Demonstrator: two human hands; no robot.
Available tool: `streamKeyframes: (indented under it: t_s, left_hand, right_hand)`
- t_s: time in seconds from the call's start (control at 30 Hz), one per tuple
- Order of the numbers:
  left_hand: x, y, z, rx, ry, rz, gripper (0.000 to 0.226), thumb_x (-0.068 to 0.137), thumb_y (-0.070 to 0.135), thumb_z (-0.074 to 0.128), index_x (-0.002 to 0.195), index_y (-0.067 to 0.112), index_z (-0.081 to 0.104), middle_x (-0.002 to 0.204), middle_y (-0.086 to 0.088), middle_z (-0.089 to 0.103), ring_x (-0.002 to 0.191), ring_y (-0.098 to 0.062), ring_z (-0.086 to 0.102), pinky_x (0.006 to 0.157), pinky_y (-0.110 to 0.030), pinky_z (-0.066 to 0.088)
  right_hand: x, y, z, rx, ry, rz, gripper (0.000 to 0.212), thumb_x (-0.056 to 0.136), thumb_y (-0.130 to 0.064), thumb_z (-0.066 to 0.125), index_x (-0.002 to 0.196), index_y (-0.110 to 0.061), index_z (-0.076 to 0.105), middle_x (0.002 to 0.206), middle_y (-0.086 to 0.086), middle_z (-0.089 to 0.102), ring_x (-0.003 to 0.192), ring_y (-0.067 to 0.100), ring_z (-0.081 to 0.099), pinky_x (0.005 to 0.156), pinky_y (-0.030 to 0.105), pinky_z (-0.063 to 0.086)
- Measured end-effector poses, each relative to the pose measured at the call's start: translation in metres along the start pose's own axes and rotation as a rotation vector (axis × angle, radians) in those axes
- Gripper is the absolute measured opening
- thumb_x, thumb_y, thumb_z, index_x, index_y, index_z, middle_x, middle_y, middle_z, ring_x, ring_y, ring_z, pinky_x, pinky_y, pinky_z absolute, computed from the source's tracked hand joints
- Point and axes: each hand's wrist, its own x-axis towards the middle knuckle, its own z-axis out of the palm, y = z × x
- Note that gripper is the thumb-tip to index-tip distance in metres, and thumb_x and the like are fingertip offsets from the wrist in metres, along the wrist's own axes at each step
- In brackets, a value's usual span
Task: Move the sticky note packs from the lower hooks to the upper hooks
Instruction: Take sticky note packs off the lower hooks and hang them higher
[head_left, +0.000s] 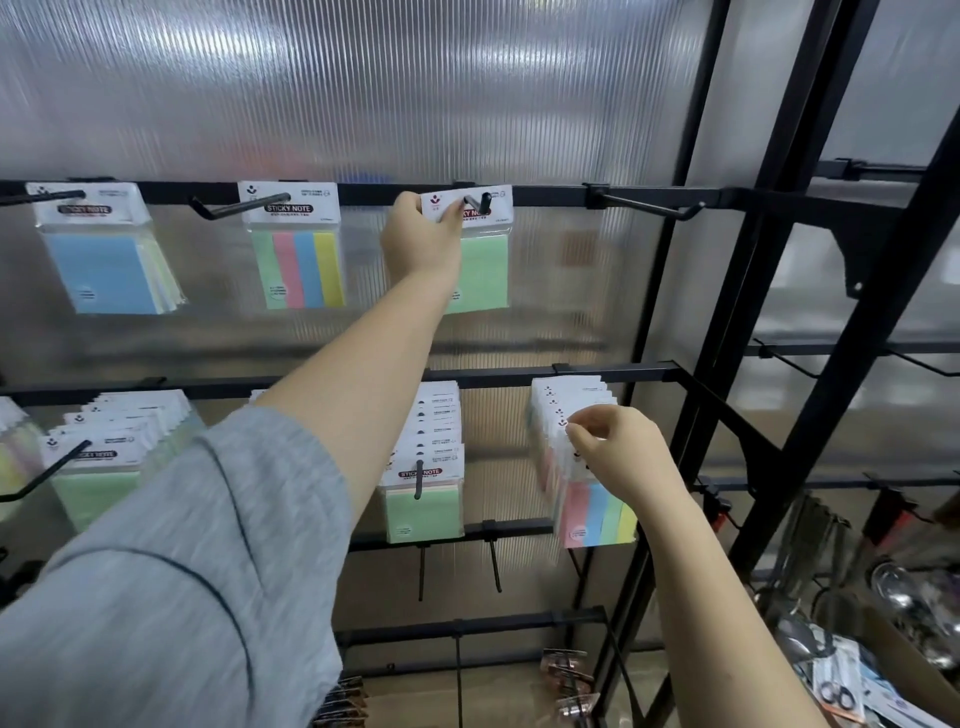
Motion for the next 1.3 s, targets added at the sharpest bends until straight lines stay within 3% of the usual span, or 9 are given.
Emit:
streamKeyframes:
  t_s: [0.17,0.3,0.37,0.47,0.7,1.03,1.17,1.3]
  left_hand:
    - [0.009,-0.002,0.006,0.065,0.000,-0.019,0.049,0.089,0.037,0.061,0.064,0.021,0.022,0.065,0.007,0.031,0.061,-0.014,0.031,0.044,-0.023,0.019]
    - [0.010,-0.001,0.009,0.112,-0.012,-0.049,0.041,0.091,0.038,0.059,0.067,0.019,0.032,0.082,-0.004,0.045,0.072,-0.019,0.040,0.044,-0.025,0.021]
    - [0.010,-0.001,0.011,0.123,-0.022,-0.046,0.030,0.091,0.039,0.058,0.086,0.010,0.050,0.096,-0.012,0.057,0.078,-0.025,0.050,0.049,-0.027,0.026]
    - [0.014,-0.002,0.013,0.132,-0.028,-0.048,0.034,0.091,0.040,0.057,0.101,0.008,0.052,0.109,-0.011,0.061,0.097,-0.027,0.059,0.062,-0.027,0.032]
    - [0.019,-0.003,0.016,0.172,-0.060,-0.058,0.039,0.093,0.038,0.055,0.111,0.004,0.051,0.111,-0.011,0.060,0.098,-0.027,0.058,0.066,-0.030,0.037]
    - [0.010,-0.011,0.013,0.167,-0.079,-0.160,0.041,0.093,0.037,0.054,0.116,0.003,0.050,0.118,-0.011,0.059,0.106,-0.029,0.058,0.074,-0.031,0.039]
    - [-0.011,-0.030,0.002,0.226,-0.095,-0.221,0.041,0.096,0.035,0.050,0.122,0.004,0.047,0.120,-0.010,0.057,0.108,-0.029,0.056,0.079,-0.032,0.040]
    - [-0.036,-0.050,-0.014,0.287,-0.127,-0.242,0.032,0.097,0.037,0.047,0.107,0.007,0.050,0.113,-0.010,0.060,0.095,-0.027,0.055,0.072,-0.028,0.034]
  right_hand:
    - [0.000,0.001,-0.003,0.008,0.010,0.006,0.023,0.093,-0.021,0.053,0.109,-0.014,0.068,0.106,-0.003,0.069,0.097,0.013,0.061,0.083,0.026,0.048]
    - [0.001,0.001,-0.003,0.006,0.007,0.009,0.024,0.093,-0.021,0.053,0.111,-0.014,0.068,0.107,-0.002,0.069,0.102,0.014,0.060,0.086,0.026,0.047]
    - [0.002,0.002,-0.003,0.004,0.011,0.009,0.024,0.093,-0.022,0.054,0.111,-0.014,0.068,0.106,-0.002,0.069,0.102,0.013,0.060,0.085,0.025,0.046]
    - [0.003,0.004,-0.004,0.001,0.012,0.013,0.024,0.093,-0.022,0.054,0.110,-0.015,0.068,0.105,-0.003,0.069,0.097,0.012,0.060,0.079,0.022,0.043]
    - [0.002,0.008,-0.010,-0.037,0.007,0.005,0.024,0.093,-0.021,0.052,0.110,-0.016,0.068,0.104,-0.003,0.069,0.085,0.010,0.058,0.072,0.021,0.041]
    - [-0.001,0.015,-0.012,-0.032,0.013,0.005,0.024,0.092,-0.021,0.053,0.110,-0.015,0.068,0.105,-0.003,0.069,0.088,0.008,0.056,0.074,0.021,0.040]
    - [-0.004,0.019,-0.012,-0.029,0.014,0.007,0.026,0.092,-0.023,0.053,0.113,-0.016,0.067,0.112,-0.002,0.068,0.103,0.013,0.059,0.078,0.022,0.040]
    - [-0.008,0.025,-0.012,-0.009,0.022,0.030,0.028,0.091,-0.021,0.052,0.114,-0.017,0.066,0.117,0.002,0.065,0.107,0.018,0.058,0.079,0.026,0.044]
